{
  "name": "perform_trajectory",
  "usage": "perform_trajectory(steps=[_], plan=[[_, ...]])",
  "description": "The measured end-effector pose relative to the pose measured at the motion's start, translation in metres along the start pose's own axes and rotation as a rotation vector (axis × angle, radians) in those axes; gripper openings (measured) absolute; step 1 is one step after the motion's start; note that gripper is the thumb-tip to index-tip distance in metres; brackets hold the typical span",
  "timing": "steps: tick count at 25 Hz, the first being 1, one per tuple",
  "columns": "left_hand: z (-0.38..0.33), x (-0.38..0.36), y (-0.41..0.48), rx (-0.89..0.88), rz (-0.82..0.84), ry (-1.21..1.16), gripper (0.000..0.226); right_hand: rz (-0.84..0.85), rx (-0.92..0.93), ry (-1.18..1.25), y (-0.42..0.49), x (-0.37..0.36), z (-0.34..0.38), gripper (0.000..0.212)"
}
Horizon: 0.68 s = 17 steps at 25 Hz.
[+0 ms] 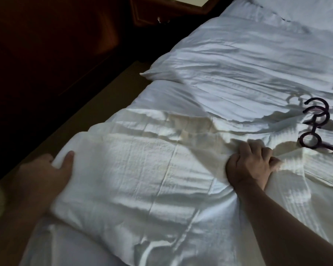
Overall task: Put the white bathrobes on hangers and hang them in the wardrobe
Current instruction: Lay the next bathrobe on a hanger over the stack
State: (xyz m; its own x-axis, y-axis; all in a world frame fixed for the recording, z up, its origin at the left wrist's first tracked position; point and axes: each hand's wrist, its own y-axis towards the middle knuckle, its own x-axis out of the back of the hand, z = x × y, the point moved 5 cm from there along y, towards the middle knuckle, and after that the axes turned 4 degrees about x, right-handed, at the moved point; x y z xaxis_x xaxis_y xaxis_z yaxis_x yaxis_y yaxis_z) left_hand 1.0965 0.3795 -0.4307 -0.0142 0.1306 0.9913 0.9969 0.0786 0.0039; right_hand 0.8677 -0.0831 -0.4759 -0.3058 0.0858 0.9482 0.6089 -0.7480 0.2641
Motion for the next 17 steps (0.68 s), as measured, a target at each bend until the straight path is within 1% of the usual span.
perform_trajectory(steps=[2,4,7,9,10,11,13,14,16,17], plan=[[0.012,-0.004,0.006,0.017,-0.029,0.046,0.078,0.011,-0.004,-0.004,0.001,-0.001,0.000,0.025],[0.016,-0.010,0.002,0.114,-0.020,0.025,0.081,0.017,-0.006,-0.010,0.000,-0.001,-0.001,0.025],[0.022,-0.015,0.005,0.235,0.036,-0.106,0.081,0.005,-0.012,-0.019,0.001,-0.002,-0.001,0.022],[0.026,-0.017,0.002,0.257,0.107,-0.088,0.091,-0.002,-0.007,-0.014,0.001,-0.002,-0.001,0.021],[0.026,-0.017,-0.001,0.239,0.116,-0.041,0.093,-0.001,-0.008,-0.012,0.002,-0.002,-0.001,0.021],[0.021,-0.013,-0.005,0.210,0.106,0.021,0.090,0.002,-0.012,-0.015,0.002,-0.002,-0.001,0.022],[-0.006,0.004,-0.016,0.153,0.080,0.070,0.068,0.004,-0.014,-0.027,0.001,-0.003,-0.002,0.022],[-0.027,0.012,-0.017,0.092,0.051,0.059,0.063,0.004,-0.011,-0.032,0.000,-0.003,-0.001,0.022],[-0.077,0.020,-0.017,-0.125,0.028,-0.027,0.064,0.001,-0.011,-0.031,0.001,-0.003,-0.002,0.023],[-0.103,0.017,-0.018,-0.245,0.043,-0.111,0.057,-0.002,-0.013,-0.027,0.001,-0.003,-0.002,0.023]])
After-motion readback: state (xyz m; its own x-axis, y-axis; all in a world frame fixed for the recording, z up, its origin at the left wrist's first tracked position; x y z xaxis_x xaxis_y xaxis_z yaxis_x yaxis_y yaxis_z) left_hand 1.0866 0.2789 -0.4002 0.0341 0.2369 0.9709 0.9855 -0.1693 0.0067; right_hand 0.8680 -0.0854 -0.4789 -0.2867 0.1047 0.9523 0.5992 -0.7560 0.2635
